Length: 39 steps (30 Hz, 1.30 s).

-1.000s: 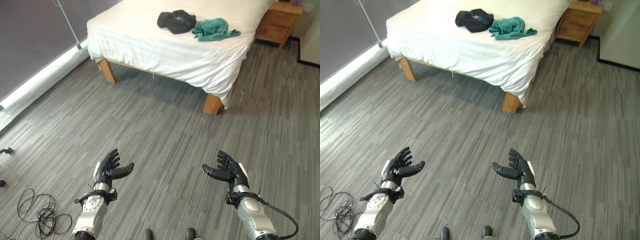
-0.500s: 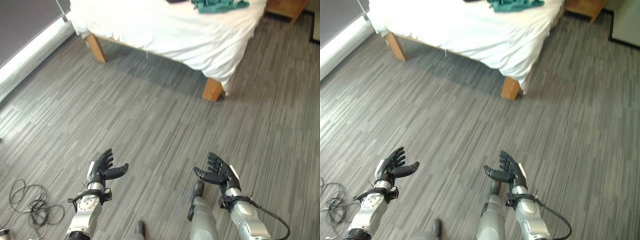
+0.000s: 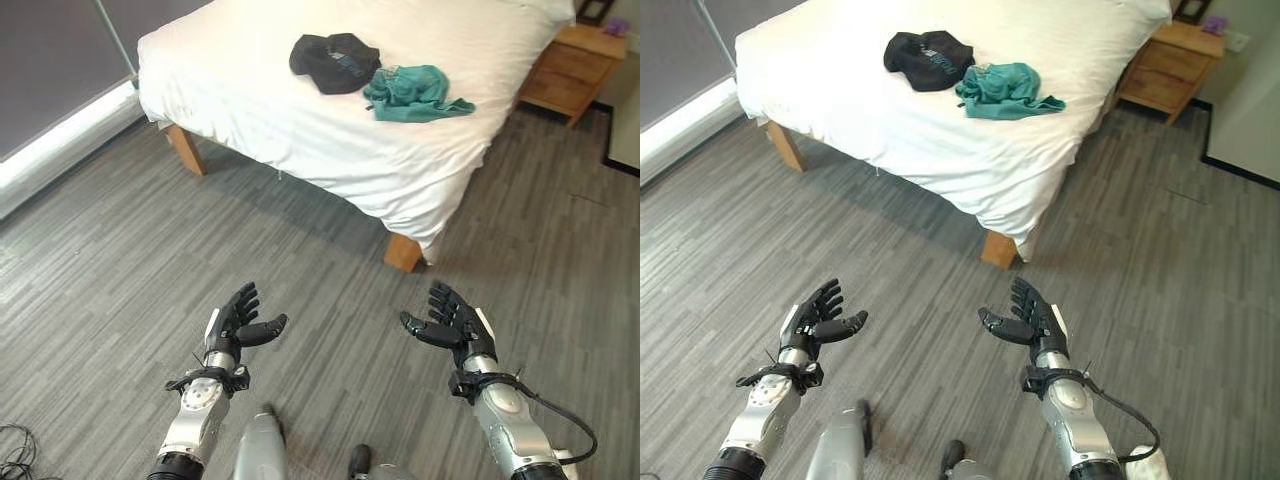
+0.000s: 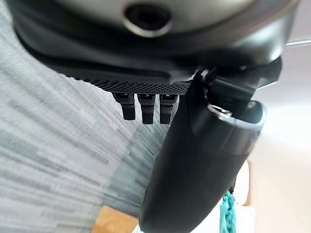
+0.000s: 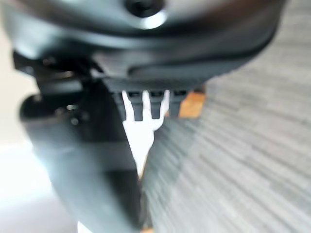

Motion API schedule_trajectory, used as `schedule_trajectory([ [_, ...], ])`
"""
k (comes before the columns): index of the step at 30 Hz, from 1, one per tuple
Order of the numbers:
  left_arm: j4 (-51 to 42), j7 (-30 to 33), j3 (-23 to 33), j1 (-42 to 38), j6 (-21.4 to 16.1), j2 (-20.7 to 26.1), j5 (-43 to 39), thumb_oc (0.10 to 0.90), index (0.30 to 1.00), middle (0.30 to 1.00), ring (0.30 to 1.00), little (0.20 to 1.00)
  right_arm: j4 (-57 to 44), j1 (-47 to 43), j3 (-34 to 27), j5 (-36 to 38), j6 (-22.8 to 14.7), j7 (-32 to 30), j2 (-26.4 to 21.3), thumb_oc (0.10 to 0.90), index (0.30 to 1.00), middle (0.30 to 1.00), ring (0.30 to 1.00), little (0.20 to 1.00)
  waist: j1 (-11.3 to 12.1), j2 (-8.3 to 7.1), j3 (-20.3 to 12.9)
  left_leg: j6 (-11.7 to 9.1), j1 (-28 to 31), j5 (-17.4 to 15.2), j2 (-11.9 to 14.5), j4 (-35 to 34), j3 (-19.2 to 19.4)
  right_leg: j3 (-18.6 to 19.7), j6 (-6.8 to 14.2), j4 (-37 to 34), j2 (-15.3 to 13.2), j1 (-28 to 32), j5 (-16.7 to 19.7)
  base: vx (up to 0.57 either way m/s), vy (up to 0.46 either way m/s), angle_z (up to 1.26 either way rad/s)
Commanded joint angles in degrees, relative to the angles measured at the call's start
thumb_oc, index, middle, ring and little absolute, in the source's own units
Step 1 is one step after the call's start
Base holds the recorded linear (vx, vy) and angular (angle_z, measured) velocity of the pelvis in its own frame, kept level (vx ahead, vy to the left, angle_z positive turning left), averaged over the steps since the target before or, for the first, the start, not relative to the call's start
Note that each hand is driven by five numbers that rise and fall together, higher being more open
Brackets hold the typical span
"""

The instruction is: Pick up bed clothes into laundry basket.

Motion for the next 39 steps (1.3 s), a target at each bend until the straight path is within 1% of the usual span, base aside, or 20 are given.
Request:
schedule_trajectory([
  [1,-8.21,0.31,5.92,0.57,-5.43,3.27,-0.18,0.8,0.9,0.9,0.9,0.9,-7.43,-5.06,-1.07,0.07,-5.25,2.87,-0.16,0.8,0.9,0.9,0.9,0.9,3.7,-2.43,-2.8,-0.42,-1.6,8.36,0.96,-2.51,4.32,5.41,6.11,2.5,-5.62,8.77,-4.67,0.55,0.175,-0.52],
  [4,-9.46,0.11,6.31,2.1,-5.98,4.04,-0.04,0.8,0.9,0.9,0.9,0.9,-7.15,-6.0,1.0,-0.38,-4.9,3.55,2.08,0.8,0.9,0.9,0.9,0.9,5.76,-3.39,-4.7,2.15,-1.71,8.07,-0.71,3.09,4.05,6.3,7.53,8.04,-8.32,8.68,-5.21,0.53,0.192,-0.62],
  [5,-9.31,0.15,5.82,1.73,-5.66,4.17,0.43,0.8,0.9,0.9,0.9,0.9,-6.94,-6.64,1.43,-1.14,-4.82,3.35,2.88,0.8,0.9,0.9,0.9,0.9,6.46,-4.74,-5.16,4.18,-2.66,5.56,-2.03,6.04,4.51,6.49,9.05,14.43,-10.81,6.8,-3.16,0.47,0.277,-0.07],
  [6,-9.31,0.03,5.17,1.75,-5.36,4.14,0.52,0.8,0.9,0.9,0.9,0.9,-6.99,-6.47,2.22,-1.22,-4.59,3.35,3.62,0.8,0.9,0.9,0.9,0.9,6.9,-5.7,-5.28,6.21,-2.41,2.79,-3.87,8.57,4.7,7.7,10.34,24.66,-13.45,4.36,5.16,0.48,0.375,0.06],
  [8,-10.15,0.57,4.06,0.58,-4.7,4.81,1.79,0.8,0.9,0.9,0.9,0.9,-7.95,-6.93,3.07,-0.09,-4.55,3.22,4.89,0.8,0.9,0.9,0.9,0.9,4.83,-3.92,-3.31,9.2,2.94,-1.62,-6.04,9.08,3.99,9.14,9.94,42.53,-14.86,-4.6,15.57,0.53,0.437,0.09],
  [11,-10.88,0.92,4.28,-0.73,-5.24,6.14,2.31,0.8,0.9,0.9,0.9,0.9,-8.42,-9.98,4.2,-1.09,-4.7,3.1,5.19,0.8,0.9,0.9,0.9,0.9,1.82,-1.63,-1.47,10.75,11.97,-6.07,-6.5,6.64,4.36,2.87,9.34,49.57,-19.51,-14.57,15.78,0.53,0.309,0.29],
  [14,-12.75,-0.42,5.22,-0.68,-5.75,7.48,1.23,0.8,0.9,0.9,0.9,0.9,-8.48,-12.04,3.0,-1.78,-4.58,3.67,3.37,0.8,0.9,0.9,0.9,0.9,-0.18,-2.17,-1.33,9.87,17.8,-8.16,-7.19,3.16,4.04,-3.93,9.38,39.73,-22.36,-17.74,13.52,0.55,0.026,0.12],
  [16,-13.22,-0.91,5.16,-0.75,-6.02,7.95,1.05,0.8,0.9,0.9,0.9,0.9,-7.89,-12.99,2.19,-2.88,-4.51,3.19,2.24,0.8,0.9,0.9,0.9,0.9,-0.72,-2.5,-1.35,9.19,18.98,-8.64,-7.24,2.33,3.39,-4.71,9.16,33.59,-21.27,-18.74,13.51,0.41,-0.165,0.14],
  [18,-12.56,-1.99,4.81,-3.27,-6.37,9.55,1.08,0.8,0.9,0.9,0.9,0.9,-8.16,-14.41,-0.9,-9.03,-3.2,1.6,-3.76,0.8,0.9,0.9,0.9,0.9,-3.31,-4.47,-1.5,7.03,23.61,-11.38,-8.06,-0.01,0.09,1.43,10.95,16.42,-18.49,-20.7,14.04,0.57,-0.285,0.22],
  [20,-12.2,-2.34,4.59,-5.09,-6.54,9.54,1.29,0.8,0.9,0.9,0.9,0.9,-10.32,-13.47,-4.72,-11.1,-2.83,0.64,-7.36,0.8,0.9,0.9,0.9,0.9,-4.82,-5.54,-2.3,5.99,25.71,-12.69,-8.01,-0.98,-1.43,3.97,12.29,10.01,-18.21,-21.32,16.03,0.39,-0.169,0.38],
  [23,-12.38,-3.63,3.67,-6.44,-6.82,9.52,1.34,0.8,0.9,0.9,0.9,0.9,-10.08,-12.62,-10.65,-13.17,-2.62,-0.37,-13.88,0.8,0.9,0.9,0.9,0.9,-5.68,-6.45,-3.79,4.41,29.04,-15.36,-6.52,-1.02,-3.18,5.02,13.12,6.56,-18.01,-21.04,18.3,0.49,-0.249,0.51],
  [27,-11.78,-4.15,2.55,-7.46,-6.66,8.74,-0.53,0.8,0.9,0.9,0.9,0.9,-6.97,-14.63,-11.73,-12.68,-2.93,-1.4,-17.46,0.8,0.9,0.9,0.9,0.9,-5.82,-6.65,-5.25,2.97,30.55,-17.99,-3.77,0.9,-3.92,4.14,12.58,8.43,-17.14,-19.77,15.01,0.26,-0.187,0.11],
  [29,-12.02,-4.41,1.68,-6.85,-6.3,8.26,-2.07,0.8,0.9,0.9,0.9,0.9,-6.16,-16.87,-11.42,-12.59,-3.02,-1.89,-19.51,0.8,0.9,0.9,0.9,0.9,-5.82,-5.77,-5.16,0.95,28.6,-12.76,-0.2,9.88,-5.19,2.91,9.92,10.1,-13.63,-18.25,12.33,0.32,-0.3,-0.24],
  [30,-12.03,-4.4,1.71,-6.89,-6.28,8.22,-2.09,0.8,0.9,0.9,0.9,0.9,-6.06,-16.99,-11.36,-12.57,-3.06,-1.92,-19.58,0.8,0.9,0.9,0.9,0.9,-6.02,-5.61,-5.16,0.78,28.19,-12.96,0.02,10.43,-5.46,2.68,9.77,10.13,-13.47,-18.25,12.28,0.2,-0.341,-0.2],
  [31,-12.23,-5.0,1.1,-6.86,-5.91,7.68,-3.93,0.8,0.9,0.9,0.9,0.9,-5.06,-18.66,-9.81,-11.82,-3.23,-2.08,-20.52,0.8,0.9,0.9,0.9,0.9,-5.39,-5.77,-3.9,0.41,23.37,-5.82,1.44,24.56,-7.65,1.85,6.94,9.05,-10.92,-14.67,10.22,0.11,-0.247,-0.12],
  [32,-12.23,-5.01,1.16,-6.94,-5.9,7.7,-3.95,0.8,0.9,0.9,0.9,0.9,-4.96,-18.82,-9.77,-11.79,-3.27,-2.08,-20.52,0.8,0.9,0.9,0.9,0.9,-5.78,-6.0,-4.03,0.42,22.8,-5.46,1.17,24.63,-8.04,1.53,6.88,8.82,-11.18,-14.83,10.52,0.26,-0.511,-0.14],
  [33,-12.94,-5.77,0.43,-7.2,-5.49,7.48,-5.15,0.8,0.9,0.9,0.9,0.9,-5.2,-19.76,-9.25,-10.97,-3.34,-2.19,-21.96,0.8,0.9,0.9,0.9,0.9,-4.21,-7.71,-2.02,0.42,17.01,-1.4,1.07,35.9,-7.33,0.88,4.46,7.31,-10.56,-11.56,9.12,0.22,-0.379,0.04],
  [34,-13.55,-5.75,0.3,-7.17,-5.5,7.38,-5.55,0.8,0.9,0.9,0.9,0.9,-5.09,-20.65,-8.44,-11.01,-3.32,-2.22,-22.25,0.8,0.9,0.9,0.9,0.9,-2.95,-8.47,-1.1,0.62,13.72,-1.94,-0.8,38.44,-7.93,0.92,3.96,6.22,-10.48,-10.01,8.33,0.34,-0.413,0.04],
  [36,-13.64,-5.55,0.2,-7.29,-5.3,7.14,-5.85,0.8,0.9,0.9,0.9,0.9,-4.69,-21.16,-8.08,-11.56,-2.89,-2.44,-22.72,0.8,0.9,0.9,0.9,0.9,-2.47,-8.01,-0.49,0.79,11.06,-3.26,-1.45,38.66,-8.27,1.27,4.09,5.11,-9.83,-8.35,7.81,0.27,-0.088,-0.2],
  [39,-13.17,-6.78,-1.02,-7.77,-5.01,7.18,-6.46,0.8,0.9,0.9,0.9,0.9,-5.11,-23.77,-5.9,-12.77,-2.53,-1.08,-23.87,0.8,0.9,0.9,0.9,0.9,-0.54,-5.94,-1.18,0.83,6.05,-3.69,-2.41,23.35,-7.22,2.49,5.44,3.47,-8.29,-4.83,5.55,0.41,0.062,-0.07],
])
